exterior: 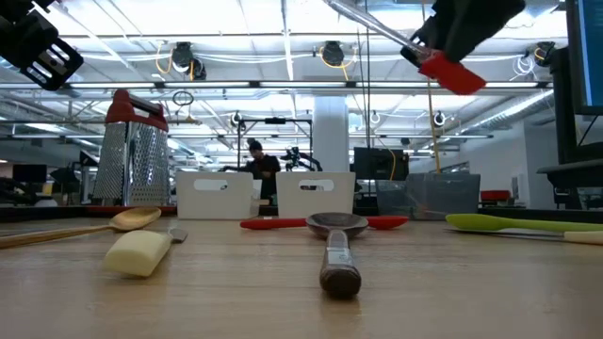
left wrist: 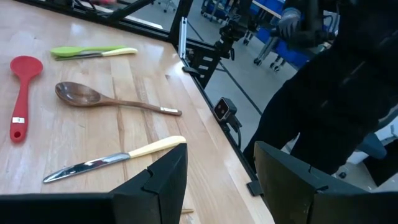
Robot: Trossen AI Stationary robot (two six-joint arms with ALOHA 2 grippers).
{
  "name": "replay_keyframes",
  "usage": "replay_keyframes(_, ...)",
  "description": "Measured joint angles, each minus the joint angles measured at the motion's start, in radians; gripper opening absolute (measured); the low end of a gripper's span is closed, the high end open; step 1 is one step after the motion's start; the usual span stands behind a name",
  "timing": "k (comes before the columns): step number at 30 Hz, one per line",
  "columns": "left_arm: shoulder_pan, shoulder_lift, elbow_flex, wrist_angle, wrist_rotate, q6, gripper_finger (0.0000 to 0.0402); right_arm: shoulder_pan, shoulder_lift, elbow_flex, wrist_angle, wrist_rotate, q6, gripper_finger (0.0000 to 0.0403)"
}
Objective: Pick & Place Kitchen Items
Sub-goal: Put the red silicone spatula into the black bin
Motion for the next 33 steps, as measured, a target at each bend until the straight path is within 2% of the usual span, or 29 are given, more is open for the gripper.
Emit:
replay_keyframes(3,0.0,0.0,0.0,0.0,0.0,0.0,0.0191,-0.044,-0.039,0.0,-0.024,0.023,0.052,0.0078)
replay_keyframes(6,0.0,0.0,0.0,0.0,0.0,0.0,0.0191,-0.094,-0.076,0.0,-0.075,0.095,0.076,0.0078)
replay_keyframes(15,0.0,0.0,0.0,0.0,0.0,0.0,0.0191,-0.265,-0.19,0.0,-0.207,0.268,0.068,0.0078)
replay_keyframes(25,0.0,0.0,0.0,-0.001,0.0,0.012,0.0191,-0.497,-0.241,0.0,-0.234,0.369,0.007,0.0078)
replay_keyframes(33,0.0,0.0,0.0,0.0,0.0,0.023,0.0191,-0.677,-0.233,0.001,-0.234,0.371,-0.061,0.0078)
